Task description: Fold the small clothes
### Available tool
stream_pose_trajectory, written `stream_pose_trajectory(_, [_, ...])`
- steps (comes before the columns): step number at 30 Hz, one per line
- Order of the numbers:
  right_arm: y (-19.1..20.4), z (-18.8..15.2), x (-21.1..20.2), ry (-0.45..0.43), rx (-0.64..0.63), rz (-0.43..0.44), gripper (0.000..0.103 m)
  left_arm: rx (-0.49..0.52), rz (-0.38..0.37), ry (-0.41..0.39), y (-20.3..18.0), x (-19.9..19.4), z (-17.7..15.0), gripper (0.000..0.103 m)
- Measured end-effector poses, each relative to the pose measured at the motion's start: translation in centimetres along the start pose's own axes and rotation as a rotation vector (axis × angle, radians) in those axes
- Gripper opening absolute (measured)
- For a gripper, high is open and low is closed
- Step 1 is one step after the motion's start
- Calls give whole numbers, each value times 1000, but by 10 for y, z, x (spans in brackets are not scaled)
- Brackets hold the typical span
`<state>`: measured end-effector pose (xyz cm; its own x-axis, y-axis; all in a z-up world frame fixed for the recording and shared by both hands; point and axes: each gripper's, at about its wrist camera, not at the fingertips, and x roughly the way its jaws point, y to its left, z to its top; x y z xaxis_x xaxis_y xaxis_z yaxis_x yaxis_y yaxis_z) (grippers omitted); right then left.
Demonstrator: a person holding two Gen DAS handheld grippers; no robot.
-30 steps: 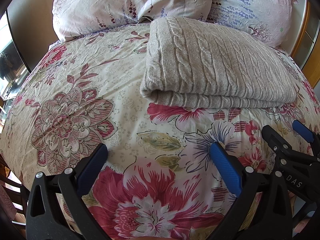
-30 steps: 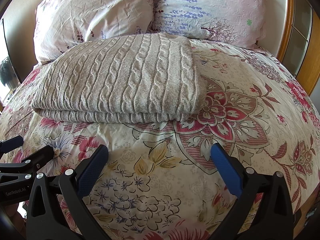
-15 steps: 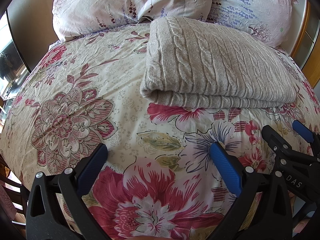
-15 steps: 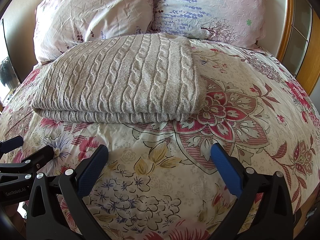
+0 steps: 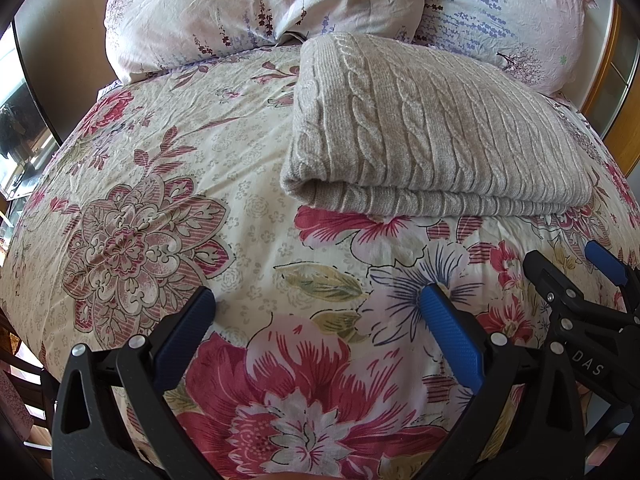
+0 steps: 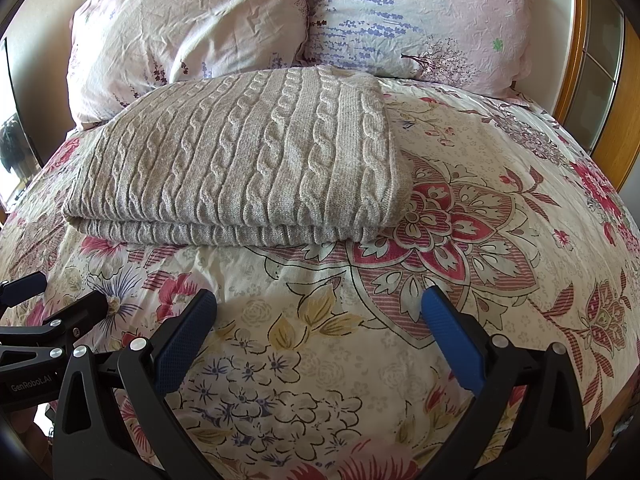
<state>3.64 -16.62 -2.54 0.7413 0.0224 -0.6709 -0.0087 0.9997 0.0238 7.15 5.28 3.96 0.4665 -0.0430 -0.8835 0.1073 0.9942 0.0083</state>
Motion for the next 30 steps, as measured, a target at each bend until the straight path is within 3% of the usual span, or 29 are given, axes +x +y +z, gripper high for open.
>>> stream_pose_trajectory(30, [0,0,0,-1,1,-1,102,2,-3,34,3,4,1,101])
